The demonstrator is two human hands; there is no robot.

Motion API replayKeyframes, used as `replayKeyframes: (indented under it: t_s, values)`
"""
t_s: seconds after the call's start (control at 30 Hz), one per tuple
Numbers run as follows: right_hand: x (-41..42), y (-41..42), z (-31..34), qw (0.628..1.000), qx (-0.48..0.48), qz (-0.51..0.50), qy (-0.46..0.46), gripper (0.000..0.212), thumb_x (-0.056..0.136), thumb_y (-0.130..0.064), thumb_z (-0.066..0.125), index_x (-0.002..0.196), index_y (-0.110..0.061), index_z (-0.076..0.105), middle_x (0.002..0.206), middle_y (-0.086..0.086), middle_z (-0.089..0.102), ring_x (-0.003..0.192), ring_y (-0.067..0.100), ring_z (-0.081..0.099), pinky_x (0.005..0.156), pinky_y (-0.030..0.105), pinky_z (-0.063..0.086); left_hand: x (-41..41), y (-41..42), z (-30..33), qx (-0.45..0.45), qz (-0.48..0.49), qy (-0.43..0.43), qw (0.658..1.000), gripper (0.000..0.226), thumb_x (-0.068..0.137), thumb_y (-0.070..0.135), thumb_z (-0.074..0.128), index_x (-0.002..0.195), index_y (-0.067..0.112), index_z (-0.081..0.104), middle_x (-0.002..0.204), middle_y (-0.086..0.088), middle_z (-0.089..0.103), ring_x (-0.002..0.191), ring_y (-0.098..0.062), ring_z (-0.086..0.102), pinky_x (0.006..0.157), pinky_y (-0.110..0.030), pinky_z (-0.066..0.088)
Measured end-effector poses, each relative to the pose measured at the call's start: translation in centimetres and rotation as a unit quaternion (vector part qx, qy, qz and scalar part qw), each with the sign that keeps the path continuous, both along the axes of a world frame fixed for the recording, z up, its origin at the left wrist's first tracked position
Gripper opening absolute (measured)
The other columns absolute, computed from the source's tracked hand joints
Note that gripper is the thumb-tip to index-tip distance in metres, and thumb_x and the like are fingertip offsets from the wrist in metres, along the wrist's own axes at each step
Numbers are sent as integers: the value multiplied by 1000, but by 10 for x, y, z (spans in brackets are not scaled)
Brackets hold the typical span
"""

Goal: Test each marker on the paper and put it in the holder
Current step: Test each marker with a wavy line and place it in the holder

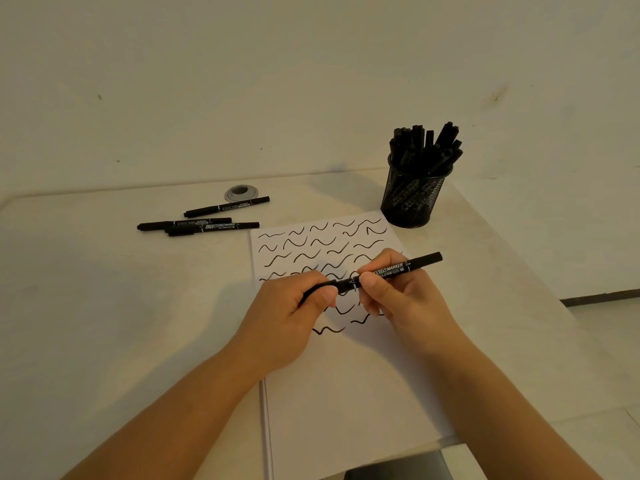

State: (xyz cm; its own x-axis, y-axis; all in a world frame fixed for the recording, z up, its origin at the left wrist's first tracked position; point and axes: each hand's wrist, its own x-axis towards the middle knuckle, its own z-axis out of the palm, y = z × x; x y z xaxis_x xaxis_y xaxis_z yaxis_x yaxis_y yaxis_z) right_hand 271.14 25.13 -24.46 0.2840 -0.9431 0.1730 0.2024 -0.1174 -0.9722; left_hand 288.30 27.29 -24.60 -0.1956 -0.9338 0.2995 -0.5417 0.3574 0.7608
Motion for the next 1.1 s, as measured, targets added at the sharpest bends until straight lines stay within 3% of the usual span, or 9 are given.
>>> replayKeyframes:
  t_s: [0.3,0.43,0.5,0.57,0.6,0.67,0.8,0.93,1.1]
  values:
    - [6,2,2,1000,-8,3,15,12,78,-15,58,81,-4,54,52,-2,55,47,9,46,49,16,39,10,-3,0,57,-22,27,998,24,85,37,43,66,35,57,47,13,43,44,-6,36,45,-14,28]
    - [17,-2,8,979,9,-111,172,19,87,-24,59,70,-15,61,52,-4,63,46,3,50,49,15,40,8,-6,0,48,40,43,997,29,92,31,47,66,35,57,42,12,43,38,-6,35,41,-13,27]
    - [22,-1,8,946,-51,-189,259,27,84,-35,60,63,-19,60,53,-4,63,48,2,49,50,13,38,10,-8,3,42,84,45,995,27,91,35,47,67,31,59,39,13,43,36,-6,36,40,-13,28]
    - [26,2,13,878,-233,-242,341,14,82,-30,66,71,-22,62,66,-11,61,58,5,51,50,12,38,16,-10,7,34,107,35,993,27,90,38,46,68,28,60,38,14,43,35,-6,36,40,-13,29]
    - [29,2,17,831,-323,-237,385,5,79,-24,70,81,-22,65,78,-10,61,60,6,53,51,13,40,20,-10,10,29,108,25,993,28,89,39,46,67,28,60,39,14,44,36,-6,37,40,-14,29]
    - [35,-1,21,751,-432,-197,459,26,70,-16,77,94,-17,68,89,-1,63,66,11,59,46,20,46,26,-9,16,20,98,-12,995,28,88,42,44,67,30,59,43,11,47,39,-6,39,41,-17,31]
    - [46,-12,28,689,-516,-127,494,19,68,-12,79,84,-11,68,73,2,63,59,19,59,40,27,46,36,-9,24,-1,78,-106,991,27,88,48,46,75,28,60,59,6,59,53,-8,51,53,-24,41]
    - [43,-34,39,753,-414,-133,494,19,81,-14,68,98,-9,63,85,4,64,69,23,61,54,34,51,63,-23,29,9,72,-116,991,23,84,56,45,87,37,59,74,14,63,70,-2,57,64,-27,47]
    - [21,-74,65,833,-263,-243,421,28,88,-22,59,114,-14,50,88,-2,61,81,20,58,73,36,48,124,-77,20,-12,175,-321,931,22,93,32,46,112,27,57,109,6,60,103,-17,51,80,-33,44]
